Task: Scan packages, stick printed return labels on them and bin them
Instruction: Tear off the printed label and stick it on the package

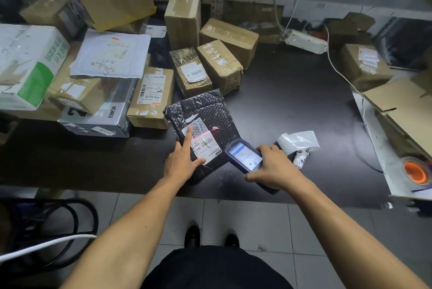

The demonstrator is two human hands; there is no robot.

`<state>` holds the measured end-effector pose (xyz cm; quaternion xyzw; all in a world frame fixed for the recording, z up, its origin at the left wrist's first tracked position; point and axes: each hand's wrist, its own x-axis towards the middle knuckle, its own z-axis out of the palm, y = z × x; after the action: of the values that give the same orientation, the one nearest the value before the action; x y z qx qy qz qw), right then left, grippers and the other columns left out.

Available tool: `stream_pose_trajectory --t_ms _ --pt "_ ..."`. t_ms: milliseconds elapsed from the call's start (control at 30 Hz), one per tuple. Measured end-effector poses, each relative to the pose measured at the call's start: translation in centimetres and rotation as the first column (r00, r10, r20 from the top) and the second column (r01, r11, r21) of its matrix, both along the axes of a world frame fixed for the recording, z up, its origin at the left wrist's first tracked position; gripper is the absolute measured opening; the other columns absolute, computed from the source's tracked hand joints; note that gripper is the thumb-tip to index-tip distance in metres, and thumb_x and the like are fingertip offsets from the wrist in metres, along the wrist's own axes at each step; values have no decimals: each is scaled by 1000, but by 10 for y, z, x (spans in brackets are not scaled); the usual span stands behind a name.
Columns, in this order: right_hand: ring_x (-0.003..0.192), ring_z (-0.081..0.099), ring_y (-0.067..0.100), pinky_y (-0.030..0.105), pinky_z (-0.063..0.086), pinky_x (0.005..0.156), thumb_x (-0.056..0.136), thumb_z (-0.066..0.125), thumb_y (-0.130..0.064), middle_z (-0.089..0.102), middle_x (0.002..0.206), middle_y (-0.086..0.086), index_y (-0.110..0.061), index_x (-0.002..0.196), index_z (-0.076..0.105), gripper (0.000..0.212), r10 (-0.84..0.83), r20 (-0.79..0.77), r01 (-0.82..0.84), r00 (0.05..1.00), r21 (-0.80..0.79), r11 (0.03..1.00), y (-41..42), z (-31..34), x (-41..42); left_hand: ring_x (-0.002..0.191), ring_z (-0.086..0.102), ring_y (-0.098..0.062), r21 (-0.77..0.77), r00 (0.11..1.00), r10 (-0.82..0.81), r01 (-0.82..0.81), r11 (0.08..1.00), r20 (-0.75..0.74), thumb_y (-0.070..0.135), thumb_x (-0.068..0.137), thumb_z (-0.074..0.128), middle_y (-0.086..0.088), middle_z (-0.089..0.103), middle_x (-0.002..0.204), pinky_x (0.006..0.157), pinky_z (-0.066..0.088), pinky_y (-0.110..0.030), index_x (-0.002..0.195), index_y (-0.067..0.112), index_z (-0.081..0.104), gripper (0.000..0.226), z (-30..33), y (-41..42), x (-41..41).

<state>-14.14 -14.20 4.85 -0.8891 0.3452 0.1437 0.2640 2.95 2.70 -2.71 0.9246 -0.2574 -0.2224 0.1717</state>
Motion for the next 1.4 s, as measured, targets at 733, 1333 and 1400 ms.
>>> stream_pose_trajectory --t_ms 733,1333,1400 --pt "132 33 35 52 38 101 79 74 -51 38 140 15 -8 142 33 86 -547 28 548 837 -35 836 5 -84 -9 148 -6 -34 318 943 -321 331 889 -85 56 70 80 -11 -7 162 116 20 -52 155 43 14 107 -1 -6 28" --pt "134 39 32 39 31 108 101 47 -26 39 146 15 -6 143 40 47 -745 342 750 573 146 645 -118 -76 -82 125 51 -20 -417 832 -546 465 781 -94 18 94 58 -2 57 135 104 39 -31 135 20 55 42 24 -241 -101" --pt "139 34 29 36 26 112 103 42 -27 38 150 13 -7 148 36 49 -714 325 697 620 190 691 -135 -82 -82 134 43 -23 -356 860 -486 411 839 -155 24 95 58 -4 49 144 107 35 -33 144 21 45 50 21 -269 -112"
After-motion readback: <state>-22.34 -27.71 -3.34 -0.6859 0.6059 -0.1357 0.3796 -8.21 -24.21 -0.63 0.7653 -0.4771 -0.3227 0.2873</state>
